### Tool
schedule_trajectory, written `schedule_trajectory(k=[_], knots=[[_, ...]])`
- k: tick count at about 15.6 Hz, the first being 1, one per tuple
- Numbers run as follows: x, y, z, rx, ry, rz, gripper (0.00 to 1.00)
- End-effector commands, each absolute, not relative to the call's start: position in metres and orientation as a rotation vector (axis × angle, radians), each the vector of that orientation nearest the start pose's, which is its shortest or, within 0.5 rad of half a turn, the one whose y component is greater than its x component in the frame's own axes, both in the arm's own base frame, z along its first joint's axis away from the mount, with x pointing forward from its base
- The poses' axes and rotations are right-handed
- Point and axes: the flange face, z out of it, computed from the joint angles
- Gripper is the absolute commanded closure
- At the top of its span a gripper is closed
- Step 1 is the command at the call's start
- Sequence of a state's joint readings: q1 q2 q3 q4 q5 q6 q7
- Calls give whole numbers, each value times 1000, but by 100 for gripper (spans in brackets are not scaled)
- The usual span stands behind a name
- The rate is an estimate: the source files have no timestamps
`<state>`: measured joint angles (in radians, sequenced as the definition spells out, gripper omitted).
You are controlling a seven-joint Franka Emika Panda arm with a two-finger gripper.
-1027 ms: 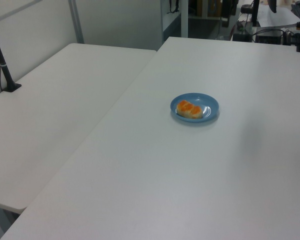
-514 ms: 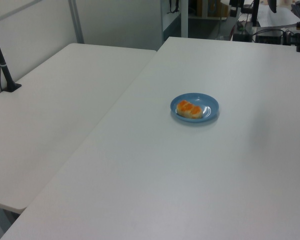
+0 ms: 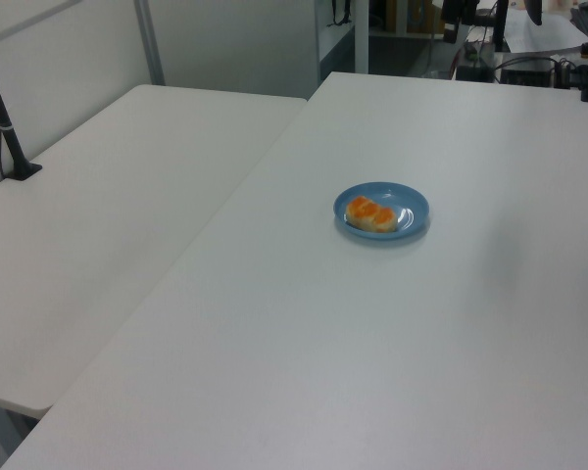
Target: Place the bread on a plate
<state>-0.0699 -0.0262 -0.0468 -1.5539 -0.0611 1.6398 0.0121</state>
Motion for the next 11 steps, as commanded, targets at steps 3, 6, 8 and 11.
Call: schedule_trajectory(k=[3,6,8,11], knots=[[546,-73,654,-3177,198,-206,0],[548,-71,650,-3179,147,-195,0],[551,-70,647,-3186,45,-183,0],[552,-66,645,-3163,55,-181,0]])
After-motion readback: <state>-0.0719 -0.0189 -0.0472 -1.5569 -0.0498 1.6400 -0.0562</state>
